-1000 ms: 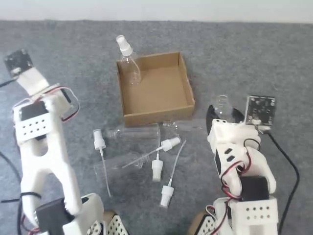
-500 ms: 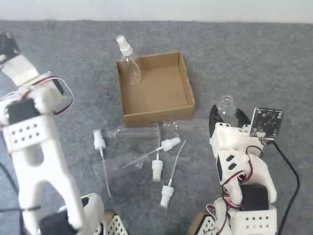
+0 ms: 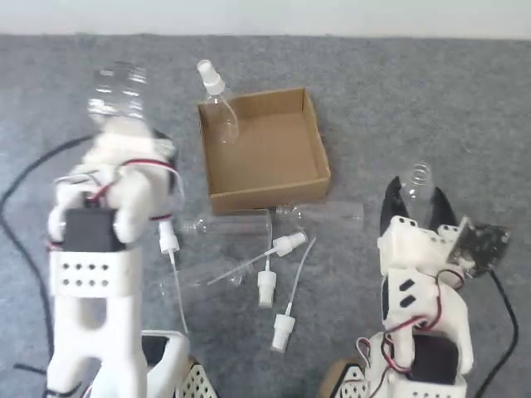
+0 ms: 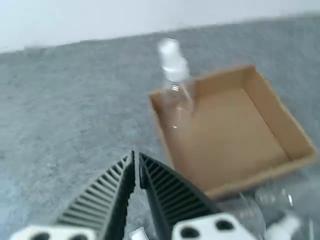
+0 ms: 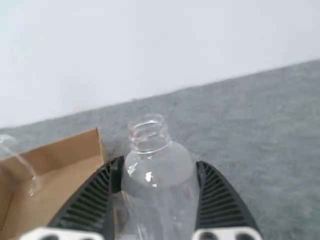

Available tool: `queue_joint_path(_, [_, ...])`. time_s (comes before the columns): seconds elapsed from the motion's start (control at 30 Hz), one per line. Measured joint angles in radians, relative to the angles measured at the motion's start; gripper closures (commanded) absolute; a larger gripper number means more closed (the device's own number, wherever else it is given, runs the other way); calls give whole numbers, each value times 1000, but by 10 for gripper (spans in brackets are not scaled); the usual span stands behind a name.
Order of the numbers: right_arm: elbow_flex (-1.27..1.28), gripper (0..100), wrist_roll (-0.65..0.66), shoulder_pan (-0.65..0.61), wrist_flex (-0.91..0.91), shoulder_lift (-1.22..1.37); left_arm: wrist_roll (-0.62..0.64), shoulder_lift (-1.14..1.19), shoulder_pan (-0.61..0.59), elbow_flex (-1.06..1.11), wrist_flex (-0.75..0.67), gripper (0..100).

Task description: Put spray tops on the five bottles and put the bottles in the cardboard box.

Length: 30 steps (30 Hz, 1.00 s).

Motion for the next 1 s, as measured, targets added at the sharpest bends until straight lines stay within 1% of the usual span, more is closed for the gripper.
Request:
queue_joint_path(0.07, [3, 965, 0, 26, -2, -25, -52, 0, 61, 0, 35, 964])
queue_joint_path(0.17, [5, 965, -8, 66, -28, -11, -138, 0, 149, 0, 104, 853])
queue_joint_path(0.2, [5, 965, -21, 80, -34, -14, -167, 0, 175, 0, 132, 834])
queue_joint_path(0.33, [11, 965, -74, 132, -60, -12, -218, 0, 253, 0, 232, 830])
queue_joint_path(0.47, [20, 965, -84, 150, -61, -11, -241, -2, 311, 8, 275, 833])
queue_joint_path(0.53, [20, 965, -86, 150, -61, -11, -278, 6, 356, 17, 301, 834])
queue_joint_path(0.63, [20, 965, -86, 150, -63, -11, -293, 84, 414, 17, 331, 835])
queue_joint_path(0.7, [20, 965, -86, 150, -63, -11, -292, 166, 443, 17, 333, 838])
queue_joint_path(0.8, [20, 965, -86, 150, -63, -11, -298, 299, 480, 17, 333, 868])
queue_joint_path(1.0, [20, 965, -86, 150, -63, -11, -293, 480, 542, 17, 267, 874])
